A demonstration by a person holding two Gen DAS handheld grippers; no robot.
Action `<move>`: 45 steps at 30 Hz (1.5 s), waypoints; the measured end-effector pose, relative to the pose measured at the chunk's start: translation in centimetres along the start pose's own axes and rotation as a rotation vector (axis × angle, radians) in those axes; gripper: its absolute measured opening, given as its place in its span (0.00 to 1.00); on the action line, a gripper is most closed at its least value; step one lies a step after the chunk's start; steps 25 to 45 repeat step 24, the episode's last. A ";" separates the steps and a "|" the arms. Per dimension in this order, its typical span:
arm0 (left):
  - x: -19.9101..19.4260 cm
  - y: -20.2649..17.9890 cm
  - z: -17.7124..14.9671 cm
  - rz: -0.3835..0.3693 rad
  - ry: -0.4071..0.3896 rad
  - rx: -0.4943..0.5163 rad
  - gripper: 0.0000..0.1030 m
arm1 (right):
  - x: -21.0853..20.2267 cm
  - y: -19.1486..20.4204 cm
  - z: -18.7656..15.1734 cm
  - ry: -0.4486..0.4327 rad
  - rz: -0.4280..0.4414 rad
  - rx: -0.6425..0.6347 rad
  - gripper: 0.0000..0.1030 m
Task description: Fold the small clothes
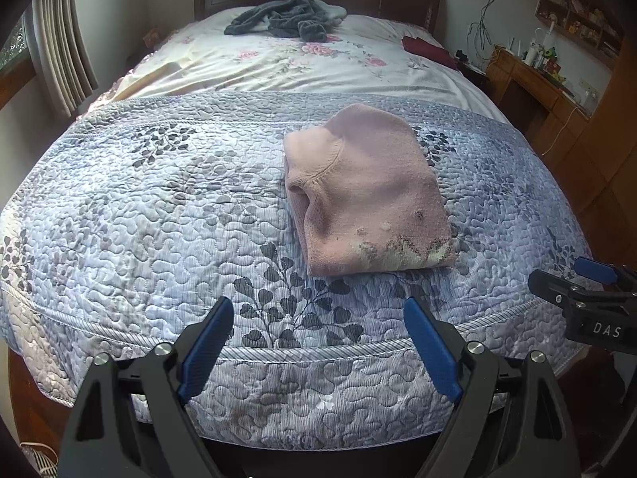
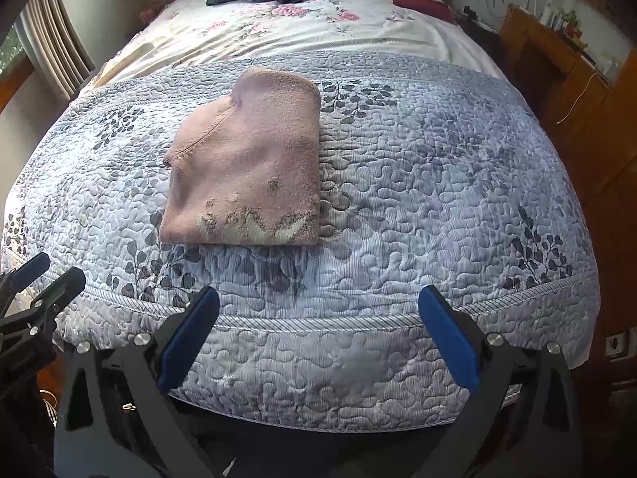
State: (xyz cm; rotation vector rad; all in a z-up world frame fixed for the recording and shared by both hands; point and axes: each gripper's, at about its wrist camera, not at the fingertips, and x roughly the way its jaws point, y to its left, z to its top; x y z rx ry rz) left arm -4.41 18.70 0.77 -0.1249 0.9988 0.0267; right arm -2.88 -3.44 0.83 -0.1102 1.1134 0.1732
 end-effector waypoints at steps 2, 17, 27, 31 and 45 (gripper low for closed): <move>0.1 -0.1 0.0 -0.001 0.003 0.000 0.85 | 0.1 -0.1 0.0 0.002 -0.002 -0.003 0.97; 0.5 0.0 -0.2 0.000 0.014 0.001 0.85 | 0.7 -0.6 -0.2 0.010 -0.019 0.002 0.97; 0.5 -0.1 -0.2 0.004 0.012 0.005 0.85 | 0.8 -1.0 -0.3 0.018 -0.019 0.020 0.97; 0.5 -0.1 -0.2 0.004 0.012 0.005 0.85 | 0.8 -1.0 -0.3 0.018 -0.019 0.020 0.97; 0.5 -0.1 -0.2 0.004 0.012 0.005 0.85 | 0.8 -1.0 -0.3 0.018 -0.019 0.020 0.97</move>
